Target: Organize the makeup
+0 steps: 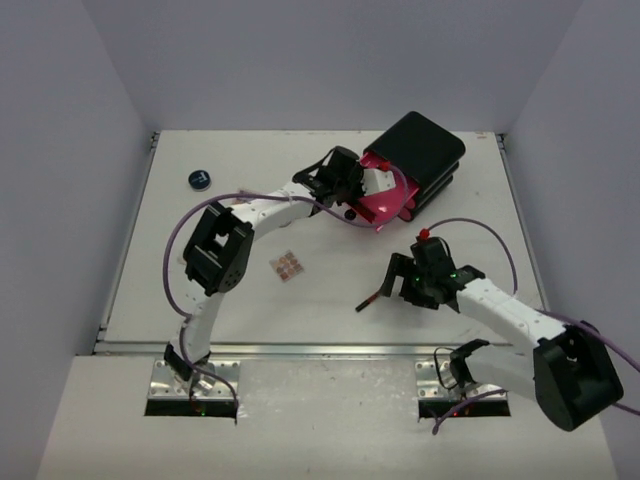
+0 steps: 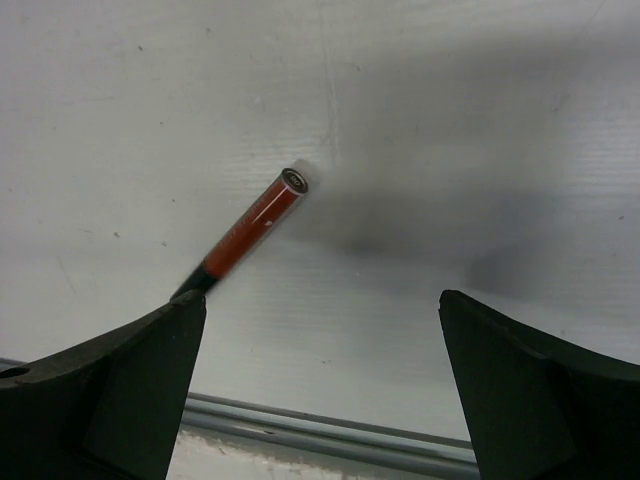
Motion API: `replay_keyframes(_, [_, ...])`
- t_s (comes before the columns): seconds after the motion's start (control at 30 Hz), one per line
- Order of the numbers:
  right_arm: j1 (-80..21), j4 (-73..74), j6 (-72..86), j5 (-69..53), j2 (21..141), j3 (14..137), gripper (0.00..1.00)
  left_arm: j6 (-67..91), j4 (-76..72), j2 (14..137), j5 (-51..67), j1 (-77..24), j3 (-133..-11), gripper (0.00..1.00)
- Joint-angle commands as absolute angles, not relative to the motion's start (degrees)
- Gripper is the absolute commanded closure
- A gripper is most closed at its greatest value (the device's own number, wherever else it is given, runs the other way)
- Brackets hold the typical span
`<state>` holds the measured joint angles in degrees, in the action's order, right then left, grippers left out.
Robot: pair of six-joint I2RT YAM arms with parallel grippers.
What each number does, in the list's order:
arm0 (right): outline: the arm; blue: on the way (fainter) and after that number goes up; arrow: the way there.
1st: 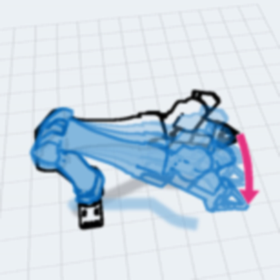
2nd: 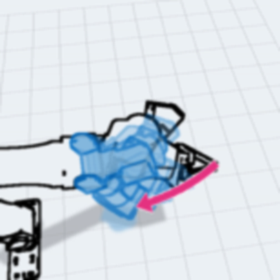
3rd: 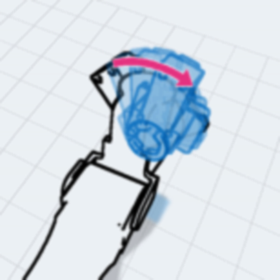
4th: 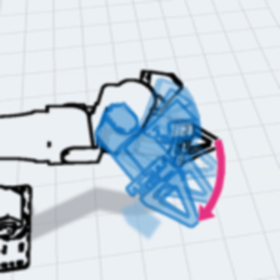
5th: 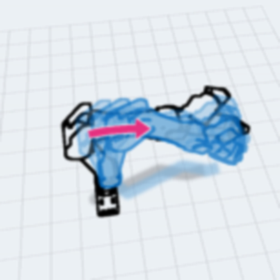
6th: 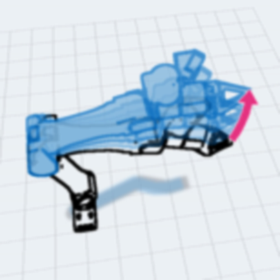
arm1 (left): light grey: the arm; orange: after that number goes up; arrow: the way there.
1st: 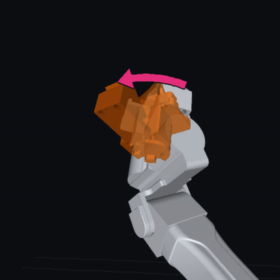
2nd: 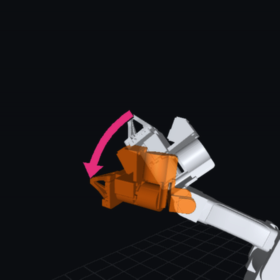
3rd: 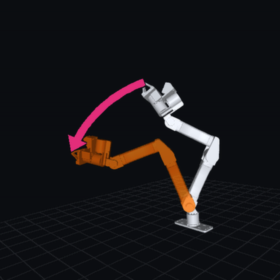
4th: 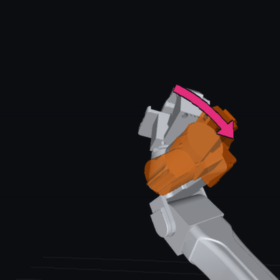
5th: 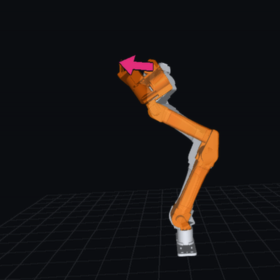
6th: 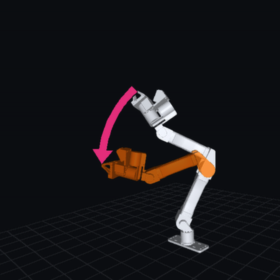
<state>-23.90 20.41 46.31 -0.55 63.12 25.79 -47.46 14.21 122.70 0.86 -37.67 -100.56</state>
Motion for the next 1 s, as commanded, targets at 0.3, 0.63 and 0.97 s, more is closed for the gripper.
replay_keyframes(0.3, [-38.6,23.8,70.8,24.0,77.2,27.6,0.17,-54.3,-2.2,119.8,-9.0,-38.3,-99.1,0.25])
replay_keyframes(0.63, [-38.9,21.0,76.3,26.5,74.8,21.4,0.87,-50.6,-1.2,118.9,-10.7,-39.6,-104.9,0.19])
replay_keyframes(0.97, [-37.5,19.8,36.5,24.0,75.6,40.0,0.51,-45.9,7.0,114.0,-10.4,-39.5,-108.7,0.12])
